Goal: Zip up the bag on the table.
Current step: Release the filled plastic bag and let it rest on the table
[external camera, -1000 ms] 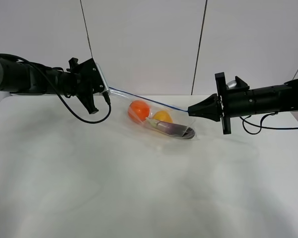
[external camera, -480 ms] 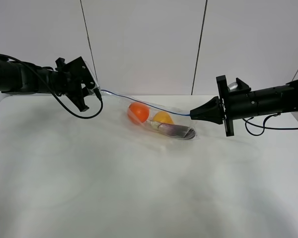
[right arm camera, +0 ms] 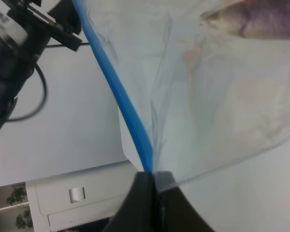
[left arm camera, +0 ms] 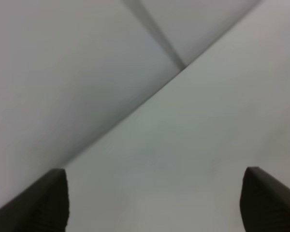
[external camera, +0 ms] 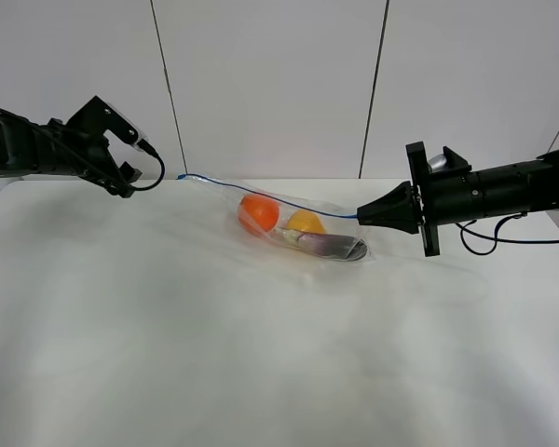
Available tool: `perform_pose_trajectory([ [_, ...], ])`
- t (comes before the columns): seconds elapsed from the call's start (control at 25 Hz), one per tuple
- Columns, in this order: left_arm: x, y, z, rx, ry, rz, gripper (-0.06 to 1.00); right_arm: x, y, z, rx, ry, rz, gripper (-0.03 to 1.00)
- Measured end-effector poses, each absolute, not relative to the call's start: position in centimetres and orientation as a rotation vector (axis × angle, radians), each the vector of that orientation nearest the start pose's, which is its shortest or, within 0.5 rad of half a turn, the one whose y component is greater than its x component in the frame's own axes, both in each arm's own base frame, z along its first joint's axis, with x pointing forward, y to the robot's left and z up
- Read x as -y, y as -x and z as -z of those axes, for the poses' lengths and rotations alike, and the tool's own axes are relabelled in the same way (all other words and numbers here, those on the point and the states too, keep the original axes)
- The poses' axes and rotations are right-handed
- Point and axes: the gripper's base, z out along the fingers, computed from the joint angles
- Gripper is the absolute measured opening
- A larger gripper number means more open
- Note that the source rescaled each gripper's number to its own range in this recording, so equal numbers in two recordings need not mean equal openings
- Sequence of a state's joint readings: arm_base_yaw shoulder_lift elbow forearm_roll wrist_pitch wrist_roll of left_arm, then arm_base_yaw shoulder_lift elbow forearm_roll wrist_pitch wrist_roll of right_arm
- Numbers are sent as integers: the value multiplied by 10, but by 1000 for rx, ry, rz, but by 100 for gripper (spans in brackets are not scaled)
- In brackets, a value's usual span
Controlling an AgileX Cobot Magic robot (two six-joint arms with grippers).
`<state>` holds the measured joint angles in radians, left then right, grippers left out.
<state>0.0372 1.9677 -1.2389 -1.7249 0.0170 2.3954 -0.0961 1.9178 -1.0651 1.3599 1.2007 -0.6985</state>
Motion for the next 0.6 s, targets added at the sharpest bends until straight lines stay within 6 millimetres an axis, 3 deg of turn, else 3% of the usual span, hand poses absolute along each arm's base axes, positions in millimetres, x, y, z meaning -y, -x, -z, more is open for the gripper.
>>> perform_pose_trajectory([
  [0.16, -18, -431, -182, -2188, -395, -243, 92, -50, -346, -182, -2501, -292, -1654, 0],
  [0.36, -4, -432, -184, -2181, -95, 111, 92, -50, -346, -182, -2501, -292, -1654, 0],
  [0.6, 34, -425, -198, -2077, -156, 707, 91, -50, -346, -182, -2501, -292, -1654, 0],
])
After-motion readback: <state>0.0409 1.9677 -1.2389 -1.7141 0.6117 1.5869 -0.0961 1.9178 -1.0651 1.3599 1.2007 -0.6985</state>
